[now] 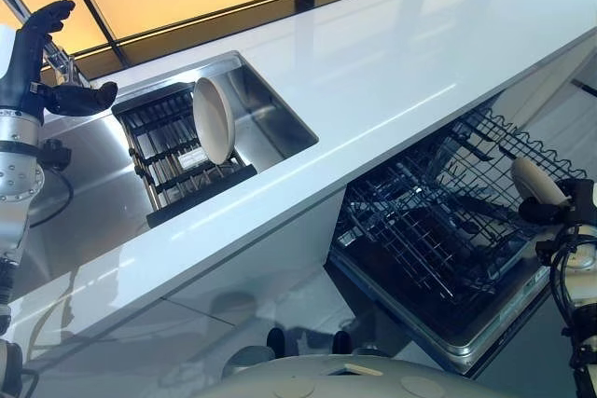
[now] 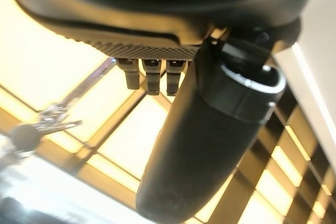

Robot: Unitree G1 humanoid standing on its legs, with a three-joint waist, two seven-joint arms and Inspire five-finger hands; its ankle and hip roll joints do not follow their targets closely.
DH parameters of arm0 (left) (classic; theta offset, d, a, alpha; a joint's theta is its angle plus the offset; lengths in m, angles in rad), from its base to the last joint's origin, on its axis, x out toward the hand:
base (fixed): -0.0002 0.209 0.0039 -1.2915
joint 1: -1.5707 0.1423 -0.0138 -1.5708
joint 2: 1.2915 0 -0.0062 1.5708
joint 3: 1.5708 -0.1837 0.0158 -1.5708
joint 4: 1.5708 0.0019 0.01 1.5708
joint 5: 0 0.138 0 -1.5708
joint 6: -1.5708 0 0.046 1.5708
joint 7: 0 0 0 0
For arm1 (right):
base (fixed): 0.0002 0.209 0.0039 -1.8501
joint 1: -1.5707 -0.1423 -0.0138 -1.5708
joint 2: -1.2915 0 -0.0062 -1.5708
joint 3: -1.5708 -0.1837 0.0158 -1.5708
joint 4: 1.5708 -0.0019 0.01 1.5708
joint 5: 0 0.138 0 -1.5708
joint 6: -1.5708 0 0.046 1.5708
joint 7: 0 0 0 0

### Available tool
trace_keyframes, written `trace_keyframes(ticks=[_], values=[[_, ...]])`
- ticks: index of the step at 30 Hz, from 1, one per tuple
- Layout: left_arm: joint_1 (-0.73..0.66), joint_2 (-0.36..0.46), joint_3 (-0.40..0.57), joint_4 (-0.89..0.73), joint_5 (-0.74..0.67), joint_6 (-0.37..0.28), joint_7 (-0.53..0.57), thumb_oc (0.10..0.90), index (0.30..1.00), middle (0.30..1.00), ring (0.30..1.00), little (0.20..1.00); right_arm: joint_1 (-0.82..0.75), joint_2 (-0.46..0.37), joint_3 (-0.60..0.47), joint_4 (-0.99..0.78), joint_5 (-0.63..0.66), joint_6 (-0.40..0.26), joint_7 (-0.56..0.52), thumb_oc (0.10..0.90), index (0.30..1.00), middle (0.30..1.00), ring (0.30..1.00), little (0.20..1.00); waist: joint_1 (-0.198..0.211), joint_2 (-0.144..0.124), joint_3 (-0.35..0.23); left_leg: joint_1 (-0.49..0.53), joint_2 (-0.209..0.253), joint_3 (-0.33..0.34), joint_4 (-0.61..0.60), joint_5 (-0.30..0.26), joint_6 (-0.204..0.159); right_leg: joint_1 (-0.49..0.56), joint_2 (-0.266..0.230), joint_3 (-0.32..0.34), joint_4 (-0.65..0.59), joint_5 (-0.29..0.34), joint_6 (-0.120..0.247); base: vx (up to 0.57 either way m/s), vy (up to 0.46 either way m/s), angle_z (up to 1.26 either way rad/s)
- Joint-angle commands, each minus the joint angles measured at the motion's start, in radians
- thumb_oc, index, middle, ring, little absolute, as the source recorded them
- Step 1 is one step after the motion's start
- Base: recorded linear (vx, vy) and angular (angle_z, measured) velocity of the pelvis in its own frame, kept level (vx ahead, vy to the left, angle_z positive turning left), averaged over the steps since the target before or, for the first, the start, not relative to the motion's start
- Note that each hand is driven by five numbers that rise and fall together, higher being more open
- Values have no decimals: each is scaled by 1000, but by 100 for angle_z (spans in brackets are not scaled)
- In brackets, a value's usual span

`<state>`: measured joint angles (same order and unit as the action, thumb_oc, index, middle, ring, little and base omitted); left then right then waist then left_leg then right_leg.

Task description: Pick up plates and place into dishwasher.

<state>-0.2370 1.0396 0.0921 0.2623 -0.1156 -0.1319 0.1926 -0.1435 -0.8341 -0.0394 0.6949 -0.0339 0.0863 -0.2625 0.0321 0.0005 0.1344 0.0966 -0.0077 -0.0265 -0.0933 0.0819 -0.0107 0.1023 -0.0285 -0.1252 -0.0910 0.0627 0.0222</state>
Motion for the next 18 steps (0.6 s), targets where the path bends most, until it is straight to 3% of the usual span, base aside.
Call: trace_keyframes(ticks=[1, 10, 18], values=[[-151, 97, -1, 1, 26, -44, 67, 800, 900, 900, 900, 900, -158, -169, 38, -16, 3, -5, 5, 100, 300, 300, 300, 200, 27, 6, -50, -11, -28, 23, 12, -102, -18, -15, -7, -40, 69, -99, 59, 37, -64, 14], [-179, 99, -36, -12, 17, -51, 53, 800, 900, 900, 900, 900, -236, -127, 75, 70, 114, -5, 4, 100, 300, 300, 300, 200, 66, 23, 1, -40, -18, -29, 21, -77, -35, -20, -8, -79, 94, -120, 40, 45, -78, 22], [-214, 101, -74, -14, 11, -55, 25, 800, 900, 900, 900, 900, -309, -85, 53, 276, 242, 148, -6, 100, 300, 300, 300, 200, 92, 44, 33, -67, -15, -66, 38, -61, -50, -26, -17, -111, 118, -139, 28, 19, -36, 22]])
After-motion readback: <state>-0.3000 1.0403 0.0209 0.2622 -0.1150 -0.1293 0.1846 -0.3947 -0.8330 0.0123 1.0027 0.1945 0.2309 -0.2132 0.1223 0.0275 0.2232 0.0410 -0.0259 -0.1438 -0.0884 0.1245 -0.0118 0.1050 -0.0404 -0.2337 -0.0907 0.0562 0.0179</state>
